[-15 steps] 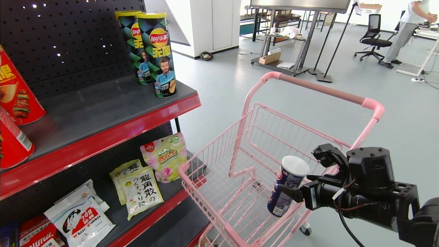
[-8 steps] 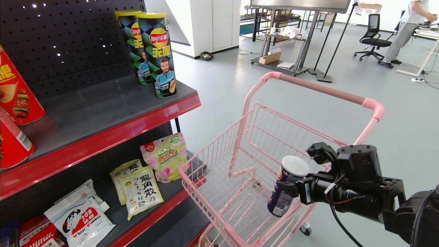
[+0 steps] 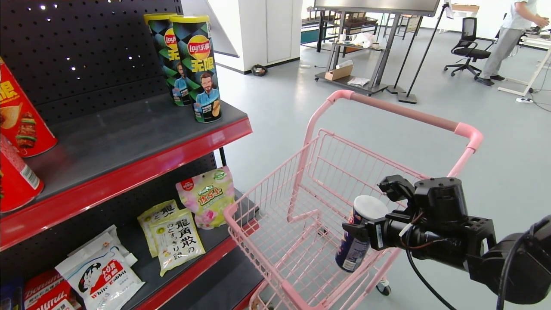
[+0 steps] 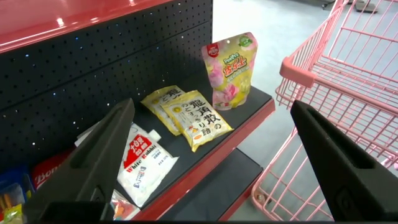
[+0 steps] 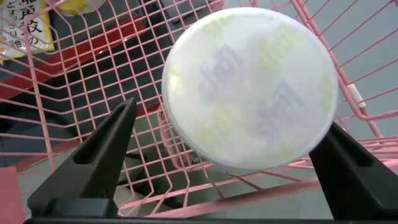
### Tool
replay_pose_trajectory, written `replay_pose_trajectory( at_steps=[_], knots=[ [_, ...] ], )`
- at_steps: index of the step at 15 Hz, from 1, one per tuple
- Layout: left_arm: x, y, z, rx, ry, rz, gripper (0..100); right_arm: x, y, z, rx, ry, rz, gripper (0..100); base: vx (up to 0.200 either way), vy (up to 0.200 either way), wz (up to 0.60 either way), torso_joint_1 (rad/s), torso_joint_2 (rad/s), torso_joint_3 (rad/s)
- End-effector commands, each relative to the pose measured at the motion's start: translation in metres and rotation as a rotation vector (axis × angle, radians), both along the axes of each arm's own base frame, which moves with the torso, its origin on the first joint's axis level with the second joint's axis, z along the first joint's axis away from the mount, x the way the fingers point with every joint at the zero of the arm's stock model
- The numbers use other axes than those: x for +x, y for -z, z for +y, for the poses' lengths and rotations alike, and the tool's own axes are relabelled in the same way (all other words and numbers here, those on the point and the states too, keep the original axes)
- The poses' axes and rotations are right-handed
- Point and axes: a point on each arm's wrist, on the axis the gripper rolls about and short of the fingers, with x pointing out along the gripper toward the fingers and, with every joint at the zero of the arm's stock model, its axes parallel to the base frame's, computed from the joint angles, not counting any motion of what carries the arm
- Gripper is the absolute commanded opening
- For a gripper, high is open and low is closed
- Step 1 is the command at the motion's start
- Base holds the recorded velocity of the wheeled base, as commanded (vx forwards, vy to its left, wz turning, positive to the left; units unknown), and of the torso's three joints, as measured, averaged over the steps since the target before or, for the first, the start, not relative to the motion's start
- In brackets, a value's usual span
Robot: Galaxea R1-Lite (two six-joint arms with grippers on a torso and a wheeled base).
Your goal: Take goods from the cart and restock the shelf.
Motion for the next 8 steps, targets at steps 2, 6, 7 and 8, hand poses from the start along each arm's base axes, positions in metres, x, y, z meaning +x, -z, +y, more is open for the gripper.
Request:
replay_pose_trajectory(
  at_steps=[2, 6, 7, 8],
  knots=[
    [0.0, 0.0, 0.0, 0.001, -0.001, 0.0, 100, 0.005, 0.002, 0.002, 0.001, -0.003, 0.001, 100, 0.0, 0.0, 0.0, 0.0, 0.0, 0.0],
    [0.0, 0.0, 0.0, 0.001, -0.001, 0.0, 100, 0.014, 0.006, -0.001, -0.004, 0.018, 0.005, 100, 0.0, 0.0, 0.0, 0.0, 0.0, 0.0],
    [0.0, 0.0, 0.0, -0.001, 0.002, 0.0, 100, 0.015, 0.005, -0.001, -0.004, 0.02, 0.003, 100, 0.0, 0.0, 0.0, 0.0, 0.0, 0.0],
    [0.0, 0.0, 0.0, -0.001, 0.002, 0.0, 100, 0.017, 0.006, -0.002, -0.004, 0.023, 0.005, 100, 0.0, 0.0, 0.0, 0.0, 0.0, 0.0]
  ],
)
